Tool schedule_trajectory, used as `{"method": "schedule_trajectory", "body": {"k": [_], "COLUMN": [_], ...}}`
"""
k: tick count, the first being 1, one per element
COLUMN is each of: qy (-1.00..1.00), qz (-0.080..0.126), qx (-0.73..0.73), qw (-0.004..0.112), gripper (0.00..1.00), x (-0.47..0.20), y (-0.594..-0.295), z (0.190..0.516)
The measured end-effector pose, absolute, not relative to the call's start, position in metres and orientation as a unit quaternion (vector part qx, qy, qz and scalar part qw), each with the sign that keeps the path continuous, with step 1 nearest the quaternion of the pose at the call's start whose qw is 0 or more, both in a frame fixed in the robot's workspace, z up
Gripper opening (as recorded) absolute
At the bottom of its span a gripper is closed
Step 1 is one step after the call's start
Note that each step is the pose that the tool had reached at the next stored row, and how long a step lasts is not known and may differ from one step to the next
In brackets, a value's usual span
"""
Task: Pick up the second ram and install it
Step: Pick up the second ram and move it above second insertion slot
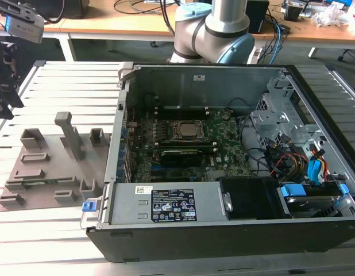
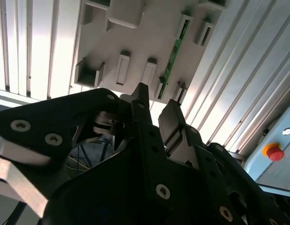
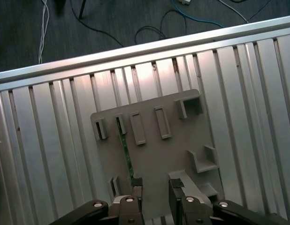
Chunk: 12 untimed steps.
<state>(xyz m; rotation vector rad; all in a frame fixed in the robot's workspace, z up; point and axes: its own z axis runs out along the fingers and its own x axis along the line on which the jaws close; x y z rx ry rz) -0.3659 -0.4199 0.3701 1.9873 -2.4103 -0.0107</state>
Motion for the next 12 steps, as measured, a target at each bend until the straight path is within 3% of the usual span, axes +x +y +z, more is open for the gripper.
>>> {"method": "schedule_trajectory", "body": {"k": [12], "qy": [-0.772], "qz": [-0.003], "qx": [0.636], "qw": [0.009], "gripper": [0.36], "x": [-0.366], "y": [-0.42], "z": [0.348]}}
